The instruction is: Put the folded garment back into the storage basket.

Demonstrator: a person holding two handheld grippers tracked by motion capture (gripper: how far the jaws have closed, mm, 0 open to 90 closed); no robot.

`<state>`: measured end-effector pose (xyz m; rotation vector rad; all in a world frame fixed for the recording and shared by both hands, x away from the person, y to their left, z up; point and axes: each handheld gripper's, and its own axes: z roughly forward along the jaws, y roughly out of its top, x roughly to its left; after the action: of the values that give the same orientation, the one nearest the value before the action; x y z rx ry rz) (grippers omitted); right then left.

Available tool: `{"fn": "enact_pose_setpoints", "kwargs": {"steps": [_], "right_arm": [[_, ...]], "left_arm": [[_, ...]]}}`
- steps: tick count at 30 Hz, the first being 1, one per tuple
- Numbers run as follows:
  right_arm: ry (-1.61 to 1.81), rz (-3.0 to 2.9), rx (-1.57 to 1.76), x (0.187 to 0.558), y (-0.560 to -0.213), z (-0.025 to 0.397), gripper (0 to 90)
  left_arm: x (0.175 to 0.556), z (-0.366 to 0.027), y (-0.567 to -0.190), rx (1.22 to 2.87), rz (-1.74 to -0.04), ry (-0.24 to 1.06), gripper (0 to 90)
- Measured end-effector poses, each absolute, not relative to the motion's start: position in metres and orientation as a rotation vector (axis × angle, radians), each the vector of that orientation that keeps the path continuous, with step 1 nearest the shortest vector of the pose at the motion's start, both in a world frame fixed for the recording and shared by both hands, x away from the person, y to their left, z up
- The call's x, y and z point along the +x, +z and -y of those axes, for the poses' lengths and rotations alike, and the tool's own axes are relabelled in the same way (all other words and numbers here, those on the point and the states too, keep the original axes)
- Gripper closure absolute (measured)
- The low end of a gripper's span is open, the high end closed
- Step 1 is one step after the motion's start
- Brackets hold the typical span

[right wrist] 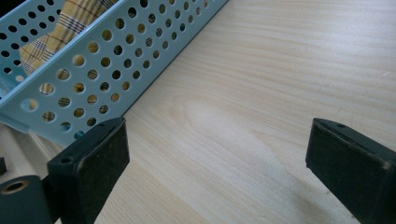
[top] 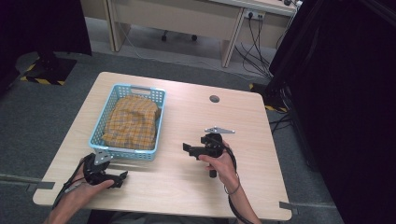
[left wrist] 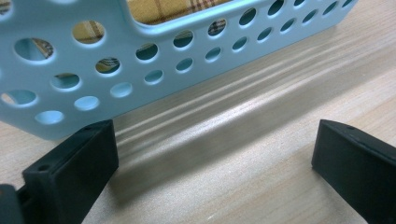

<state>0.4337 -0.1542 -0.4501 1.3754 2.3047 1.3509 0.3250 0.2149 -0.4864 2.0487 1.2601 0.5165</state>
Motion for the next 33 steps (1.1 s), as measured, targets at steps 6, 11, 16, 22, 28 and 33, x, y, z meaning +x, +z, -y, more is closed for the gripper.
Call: {"fn": "enact_pose_setpoints", "kwargs": {"steps": [6, 11, 16, 22, 28, 33], "right_arm": [[1.341, -2.301, 1.379, 0.431, -0.451, 0.159, 6.8], [1.335, -2.301, 1.381, 0.430, -0.452, 0.161, 6.9], [1.333, -2.300, 1.383, 0.428, -0.453, 0.163, 6.8], [1.327, -2.295, 1.386, 0.426, -0.453, 0.165, 6.8], [1.325, -2.295, 1.385, 0.424, -0.454, 0.168, 6.8], [1.320, -2.295, 1.387, 0.422, -0.455, 0.170, 6.8]], "left_arm": [[0.325, -0.215, -0.486, 2.049, -1.260, 0.516, 0.0], [0.325, -0.215, -0.486, 2.049, -1.260, 0.517, 0.0], [0.325, -0.215, -0.486, 2.049, -1.260, 0.517, 0.0], [0.325, -0.215, -0.486, 2.048, -1.260, 0.517, 0.0], [0.325, -0.215, -0.486, 2.049, -1.260, 0.517, 0.0], [0.325, -0.215, -0.486, 2.048, -1.260, 0.517, 0.0]]}}
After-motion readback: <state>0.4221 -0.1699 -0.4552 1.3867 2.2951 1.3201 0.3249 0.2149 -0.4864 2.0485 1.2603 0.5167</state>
